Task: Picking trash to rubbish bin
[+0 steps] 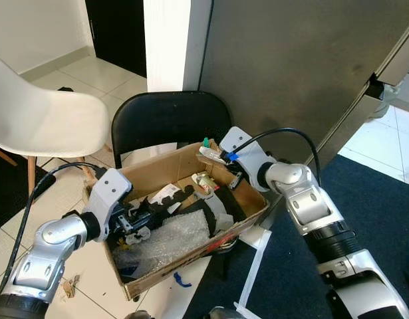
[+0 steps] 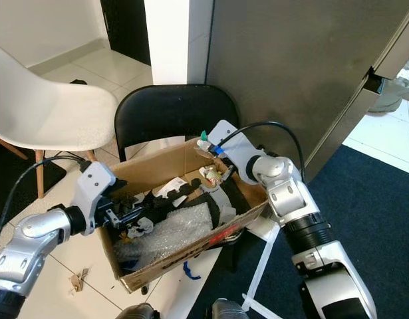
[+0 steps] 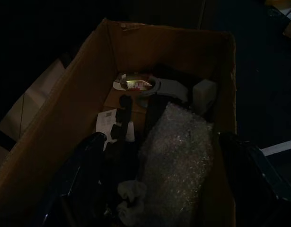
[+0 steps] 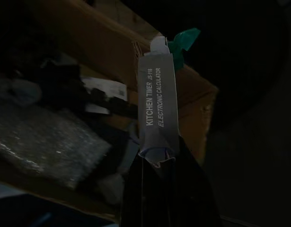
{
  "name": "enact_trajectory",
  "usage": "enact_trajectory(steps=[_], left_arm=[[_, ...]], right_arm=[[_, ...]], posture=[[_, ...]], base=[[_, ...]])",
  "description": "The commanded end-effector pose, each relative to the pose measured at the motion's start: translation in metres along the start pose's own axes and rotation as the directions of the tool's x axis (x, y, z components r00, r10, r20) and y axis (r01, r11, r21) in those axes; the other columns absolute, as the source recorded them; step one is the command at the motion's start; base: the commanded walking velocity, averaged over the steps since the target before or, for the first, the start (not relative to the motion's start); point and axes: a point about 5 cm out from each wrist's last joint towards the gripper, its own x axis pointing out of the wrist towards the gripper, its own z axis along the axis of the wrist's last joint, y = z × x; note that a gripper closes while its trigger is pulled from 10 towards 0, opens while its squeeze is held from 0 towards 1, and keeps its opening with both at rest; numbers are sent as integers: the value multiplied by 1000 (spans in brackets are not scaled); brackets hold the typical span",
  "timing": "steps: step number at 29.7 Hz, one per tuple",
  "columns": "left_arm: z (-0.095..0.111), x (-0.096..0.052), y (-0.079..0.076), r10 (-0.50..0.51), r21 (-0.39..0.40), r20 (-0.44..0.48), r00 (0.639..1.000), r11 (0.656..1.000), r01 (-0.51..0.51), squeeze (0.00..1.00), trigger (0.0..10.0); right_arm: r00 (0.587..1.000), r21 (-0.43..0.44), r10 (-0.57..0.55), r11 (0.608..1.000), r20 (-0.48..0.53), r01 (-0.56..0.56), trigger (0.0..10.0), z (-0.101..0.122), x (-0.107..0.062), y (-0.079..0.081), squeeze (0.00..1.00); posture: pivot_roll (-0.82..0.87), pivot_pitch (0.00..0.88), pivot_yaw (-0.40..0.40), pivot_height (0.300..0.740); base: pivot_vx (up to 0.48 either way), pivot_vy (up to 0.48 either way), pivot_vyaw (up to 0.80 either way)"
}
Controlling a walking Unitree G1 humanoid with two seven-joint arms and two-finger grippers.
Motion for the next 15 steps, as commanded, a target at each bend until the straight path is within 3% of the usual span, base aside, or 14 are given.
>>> enact_trajectory(steps=[1, 2, 4, 5, 8, 9, 10, 11, 13, 14, 15], left_arm=[[2, 0, -3, -16, 5, -3, 1000, 1000, 16, 0, 10000], [2, 0, -3, -17, 5, -2, 1000, 1000, 17, 0, 10000], [2, 0, -3, -18, 6, -2, 1000, 1000, 18, 0, 10000], [3, 1, -3, -21, 9, -4, 1000, 1000, 21, 0, 10000], [3, 1, -3, -23, 12, -5, 1000, 1000, 23, 0, 10000], [4, 2, -3, -23, 13, -2, 1000, 1000, 23, 0, 10000], [5, 2, -3, -23, 14, 0, 1000, 1000, 23, 0, 10000], [5, 2, -3, -22, 15, 3, 1000, 1000, 22, 0, 10000], [6, 3, -3, -22, 15, 4, 1000, 1000, 22, 0, 10000], [7, 3, -3, -22, 17, 7, 1000, 1000, 22, 0, 10000], [8, 3, -4, -24, 19, 12, 1000, 1000, 24, 0, 10000]], right_arm=[[1000, 48, -17, 999, 23, 16, 10000, 4, -2, -4, 224], [999, 58, -36, 998, 38, 34, 10000, 6, -2, -6, 420], [998, 62, -41, 997, 46, 38, 10000, 7, -1, -7, 451], [998, 68, -38, 997, 54, 35, 10000, 9, -2, -6, 549], [998, 70, -19, 997, 57, 15, 10000, 10, -2, -4, 616], [998, 72, -7, 997, 57, 3, 10000, 10, -2, -2, 706], [998, 73, 1, 997, 58, -6, 10000, 10, -2, 0, 706], [998, 75, 12, 997, 55, -16, 10000, 9, -2, 1, 843], [998, 77, 19, 997, 52, -23, 10000, 9, -3, 2, 843], [998, 78, 25, 997, 49, -29, 10000, 8, -3, 2, 1000], [998, 79, 32, 996, 47, -36, 10000, 8, -3, 2, 1000]], posture=[[-8, 0, -82, 740], [-8, 0, -84, 740], [-8, 0, -84, 740], [-8, 0, -83, 740], [-8, 0, -84, 740], [-8, 0, -84, 740], [-8, 0, -84, 740], [-7, 0, -87, 740], [-7, 0, -87, 740], [-5, 0, -88, 740], [-5, 0, -88, 740]], base=[[0, 0, 0], [0, 0, 0], [0, 0, 0], [0, 0, 0], [0, 0, 0], [0, 0, 0], [0, 0, 0], [0, 0, 0], [0, 0, 0], [0, 0, 0], [0, 0, 0]])
